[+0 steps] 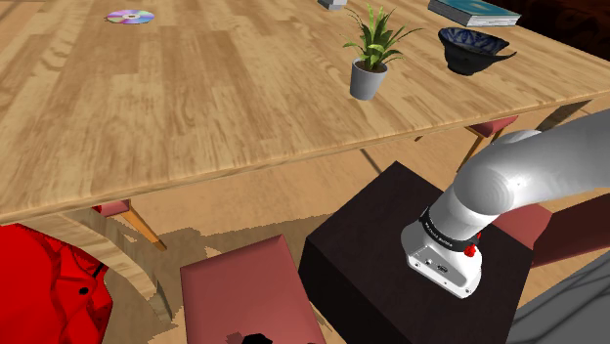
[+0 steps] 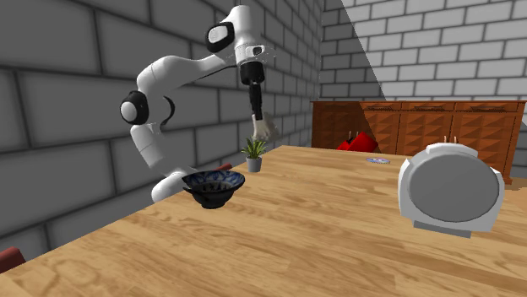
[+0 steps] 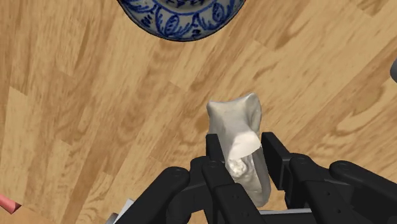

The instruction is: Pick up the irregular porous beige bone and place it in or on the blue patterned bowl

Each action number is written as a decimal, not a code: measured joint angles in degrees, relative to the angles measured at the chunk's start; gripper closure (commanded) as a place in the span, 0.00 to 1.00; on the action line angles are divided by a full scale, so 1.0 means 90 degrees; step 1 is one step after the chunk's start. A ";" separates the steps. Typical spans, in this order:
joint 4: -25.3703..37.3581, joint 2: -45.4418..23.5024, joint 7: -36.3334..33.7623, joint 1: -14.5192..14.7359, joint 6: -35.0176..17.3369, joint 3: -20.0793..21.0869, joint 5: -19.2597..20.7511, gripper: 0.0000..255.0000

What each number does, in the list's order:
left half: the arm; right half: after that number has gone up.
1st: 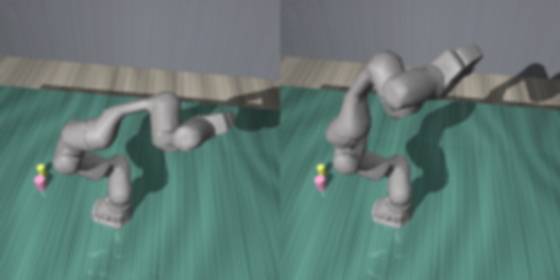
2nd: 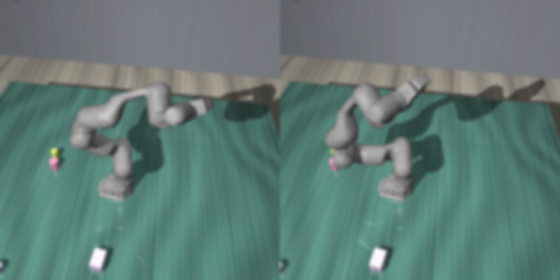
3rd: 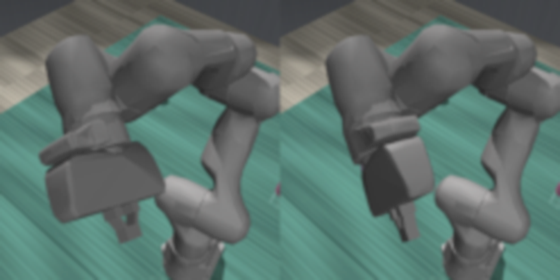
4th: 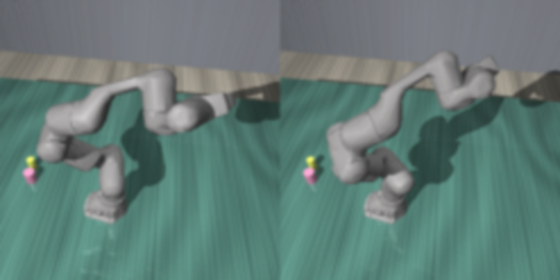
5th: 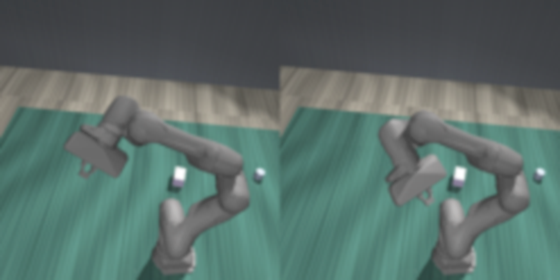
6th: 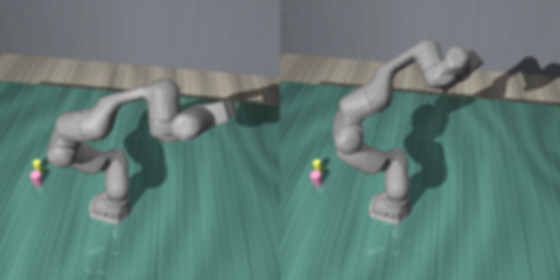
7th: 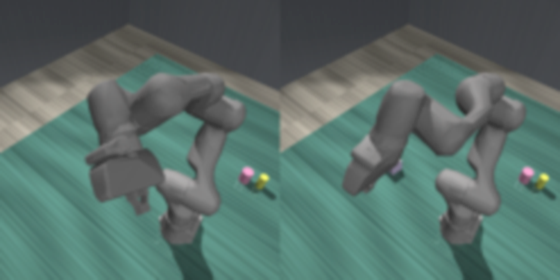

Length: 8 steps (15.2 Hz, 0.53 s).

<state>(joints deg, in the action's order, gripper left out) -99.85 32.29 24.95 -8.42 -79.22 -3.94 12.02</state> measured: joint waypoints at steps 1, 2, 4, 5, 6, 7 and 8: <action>-0.0032 0.0122 0.0135 -0.0026 0.0065 -0.0096 0.0043 1.00; -0.0017 0.0198 0.0280 -0.0051 0.0126 -0.0203 0.0087 1.00; -0.0045 0.0375 0.0526 -0.0093 0.0227 -0.0378 0.0173 1.00; -0.0058 0.0477 0.0689 -0.0122 0.0280 -0.0503 0.0235 1.00; -0.0002 0.0526 0.0841 -0.0143 0.0351 -0.0612 0.0288 1.00; -0.0038 0.0641 0.0970 -0.0167 0.0402 -0.0702 0.0342 1.00; -0.0126 0.0781 0.1089 -0.0192 0.0425 -0.0791 0.0400 1.00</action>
<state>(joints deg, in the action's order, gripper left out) -100.98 39.32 34.76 -10.15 -75.40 -11.06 15.62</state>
